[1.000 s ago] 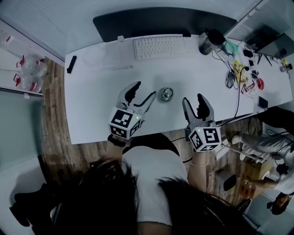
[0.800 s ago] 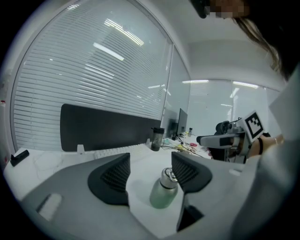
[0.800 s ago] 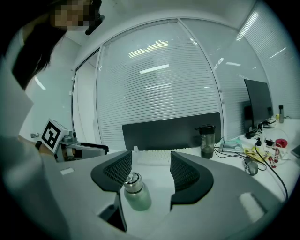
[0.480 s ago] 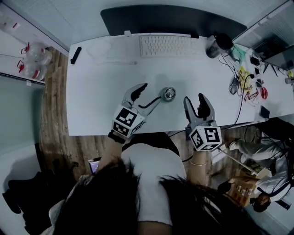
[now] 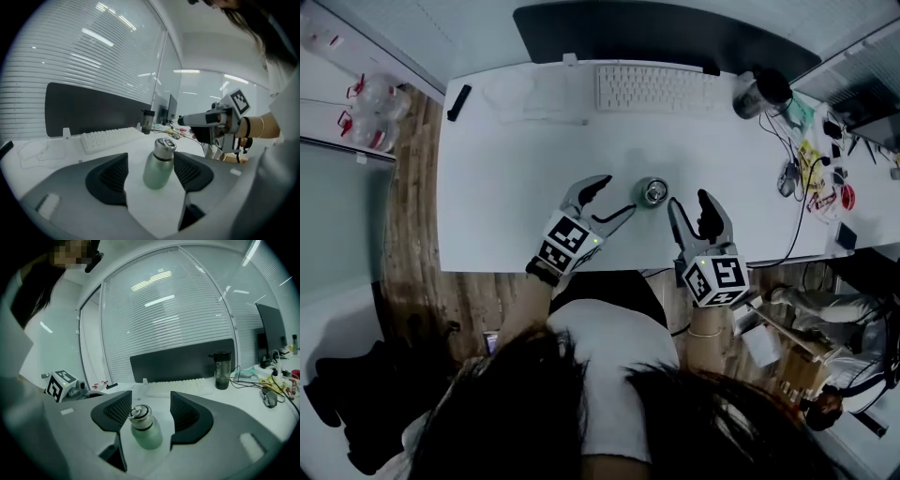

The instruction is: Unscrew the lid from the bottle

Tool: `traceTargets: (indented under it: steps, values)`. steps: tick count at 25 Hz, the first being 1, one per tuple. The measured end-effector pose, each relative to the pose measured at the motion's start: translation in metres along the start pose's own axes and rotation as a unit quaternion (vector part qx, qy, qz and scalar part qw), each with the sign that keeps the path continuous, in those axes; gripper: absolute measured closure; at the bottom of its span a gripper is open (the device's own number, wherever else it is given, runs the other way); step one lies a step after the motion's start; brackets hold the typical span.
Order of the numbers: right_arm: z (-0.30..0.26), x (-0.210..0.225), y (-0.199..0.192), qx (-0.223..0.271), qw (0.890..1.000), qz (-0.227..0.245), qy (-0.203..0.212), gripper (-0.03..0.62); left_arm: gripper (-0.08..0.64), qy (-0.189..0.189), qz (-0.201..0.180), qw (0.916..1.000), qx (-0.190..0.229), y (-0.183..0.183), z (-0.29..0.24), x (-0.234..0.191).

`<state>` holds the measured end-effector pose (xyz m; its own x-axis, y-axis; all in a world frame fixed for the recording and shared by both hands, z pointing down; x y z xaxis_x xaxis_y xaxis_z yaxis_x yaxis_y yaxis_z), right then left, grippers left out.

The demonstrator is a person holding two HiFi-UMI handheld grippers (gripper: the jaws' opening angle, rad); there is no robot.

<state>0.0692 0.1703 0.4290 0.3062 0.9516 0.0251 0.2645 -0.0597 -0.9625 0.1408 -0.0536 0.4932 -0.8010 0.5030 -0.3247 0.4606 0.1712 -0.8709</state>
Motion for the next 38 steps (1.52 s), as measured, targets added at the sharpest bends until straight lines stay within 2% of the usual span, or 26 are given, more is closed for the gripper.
traceTargets:
  steps: [7, 17, 21, 28, 33, 38]
  values:
    - [-0.02, -0.009, -0.014, -0.015, 0.999, -0.012, 0.028, 0.36, 0.218, -0.056, -0.021, 0.9979, -0.026, -0.012, -0.026, 0.001]
    - [-0.044, -0.016, -0.024, -0.015, 0.998, -0.01, 0.064, 0.36, 0.195, -0.103, -0.027, 0.9933, -0.046, -0.03, -0.056, -0.009]
    - [-0.051, -0.019, -0.027, -0.018, 0.997, -0.004, 0.071, 0.36, 0.192, -0.11, -0.033, 0.9924, -0.046, -0.032, -0.065, -0.01]
    - [-0.057, -0.023, -0.026, -0.024, 0.998, 0.004, 0.059, 0.36, 0.184, -0.12, -0.044, 0.9906, -0.049, -0.033, -0.077, -0.001]
    - [-0.058, -0.024, -0.027, -0.026, 0.998, 0.015, 0.058, 0.36, 0.186, -0.111, -0.055, 0.9911, -0.049, -0.033, -0.081, -0.002]
    - [-0.057, -0.016, -0.027, -0.022, 0.995, 0.023, 0.093, 0.36, 0.187, -0.128, -0.065, 0.9879, -0.059, -0.031, -0.081, -0.005]
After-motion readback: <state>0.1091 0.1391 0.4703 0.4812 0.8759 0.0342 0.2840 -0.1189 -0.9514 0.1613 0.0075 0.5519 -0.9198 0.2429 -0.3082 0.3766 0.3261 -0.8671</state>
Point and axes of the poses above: the fingertips, and each gripper's own axes: z backward along the fingers, x to its right, y out of its top, the point moved 10 cm from there along z, backward along the fingers, and after that the axes turned 10 degrees about z, right-handed, at the moved point
